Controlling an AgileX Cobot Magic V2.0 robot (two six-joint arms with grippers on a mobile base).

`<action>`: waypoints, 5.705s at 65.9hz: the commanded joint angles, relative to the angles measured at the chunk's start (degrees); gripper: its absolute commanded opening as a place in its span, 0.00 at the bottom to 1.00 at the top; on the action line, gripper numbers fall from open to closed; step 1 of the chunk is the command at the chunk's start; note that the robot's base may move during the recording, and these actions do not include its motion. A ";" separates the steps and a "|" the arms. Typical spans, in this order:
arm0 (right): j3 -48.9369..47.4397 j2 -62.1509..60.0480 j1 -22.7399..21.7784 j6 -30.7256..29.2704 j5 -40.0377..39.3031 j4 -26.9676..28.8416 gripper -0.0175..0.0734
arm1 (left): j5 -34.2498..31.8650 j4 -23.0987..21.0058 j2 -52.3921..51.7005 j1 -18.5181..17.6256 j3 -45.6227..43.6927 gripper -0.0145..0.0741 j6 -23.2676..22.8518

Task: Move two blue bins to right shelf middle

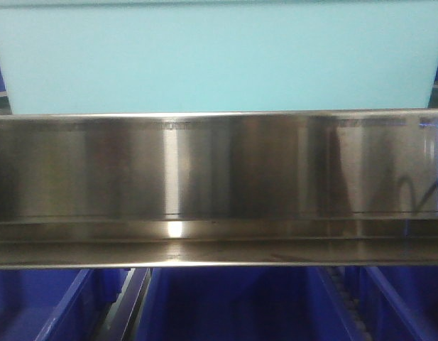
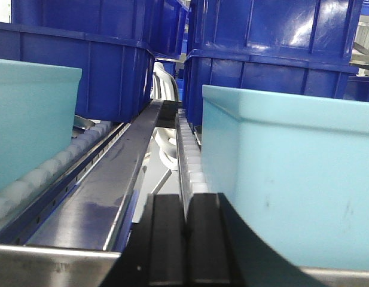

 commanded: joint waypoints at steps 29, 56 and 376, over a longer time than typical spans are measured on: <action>0.00 -0.16 -0.14 -0.14 -1.09 -0.05 0.01 | -1.12 0.14 -0.29 0.19 -0.13 0.04 0.13; 0.00 -0.16 -0.14 -0.14 -1.09 -0.05 0.01 | -1.53 0.14 -0.29 0.19 -0.13 0.04 0.24; -99.39 80.33 25.60 28.42 45.79 -16.24 0.01 | 54.49 17.16 87.35 -21.52 -112.29 0.04 -23.00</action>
